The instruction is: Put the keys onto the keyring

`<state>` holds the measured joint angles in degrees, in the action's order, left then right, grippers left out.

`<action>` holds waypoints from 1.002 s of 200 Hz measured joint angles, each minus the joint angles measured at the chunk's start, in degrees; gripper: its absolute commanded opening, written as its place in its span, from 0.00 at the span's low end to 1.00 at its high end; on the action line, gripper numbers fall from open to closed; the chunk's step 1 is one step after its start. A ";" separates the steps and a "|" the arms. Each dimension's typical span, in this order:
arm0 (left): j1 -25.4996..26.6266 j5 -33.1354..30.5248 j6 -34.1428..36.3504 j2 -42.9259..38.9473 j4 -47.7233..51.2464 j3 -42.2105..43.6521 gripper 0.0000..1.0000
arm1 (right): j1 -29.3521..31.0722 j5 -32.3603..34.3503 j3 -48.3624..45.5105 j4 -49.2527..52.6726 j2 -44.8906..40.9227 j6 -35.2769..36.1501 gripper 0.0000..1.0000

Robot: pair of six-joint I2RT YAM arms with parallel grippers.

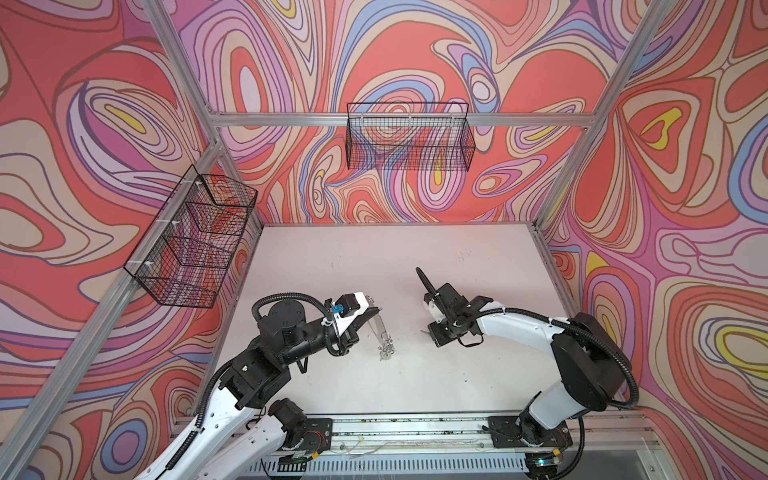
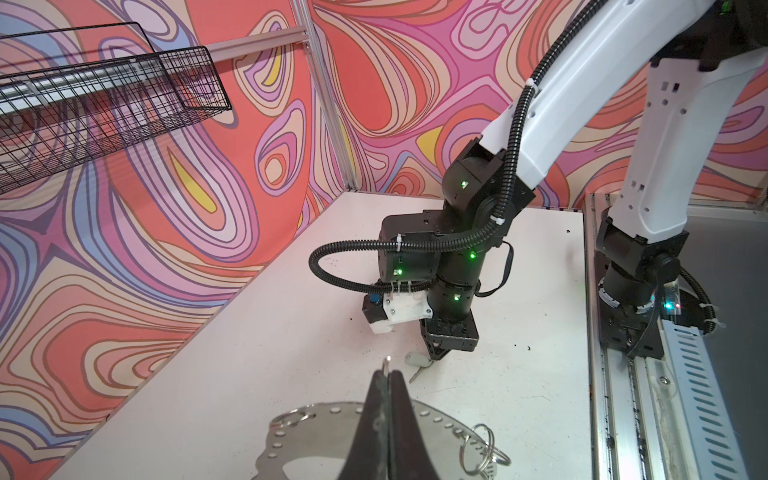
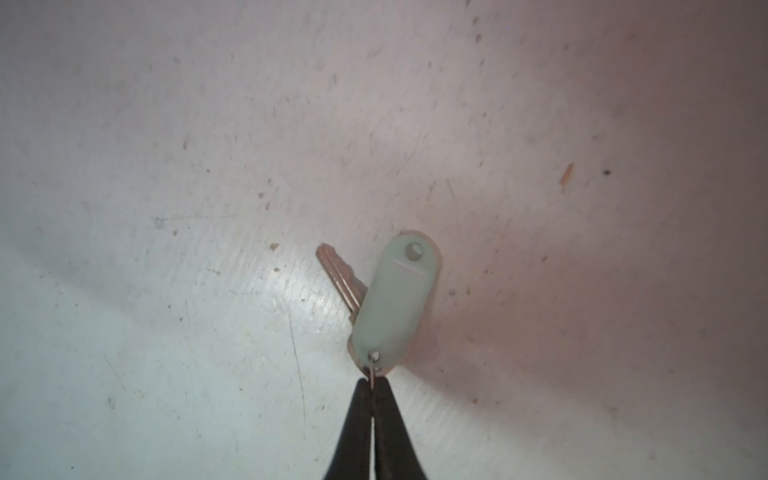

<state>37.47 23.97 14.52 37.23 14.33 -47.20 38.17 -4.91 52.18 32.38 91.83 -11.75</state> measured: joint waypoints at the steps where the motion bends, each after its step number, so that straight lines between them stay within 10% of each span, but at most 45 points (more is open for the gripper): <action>1: 0.00 0.00 0.00 0.00 -0.02 0.00 0.00 | 0.07 -0.02 -0.04 0.02 0.00 -0.02 0.00; 187: 0.00 0.22 0.00 -0.50 0.00 0.00 0.00 | 2.25 -5.73 20.55 29.46 15.93 2.75 0.00; 200: 0.00 0.26 0.00 -0.72 0.00 0.00 0.00 | 2.25 -5.42 21.66 30.49 15.96 2.67 0.16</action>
<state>37.47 24.23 14.52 36.51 14.33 -47.20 40.42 -10.33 73.84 62.87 107.79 -9.08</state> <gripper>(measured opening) 0.048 0.054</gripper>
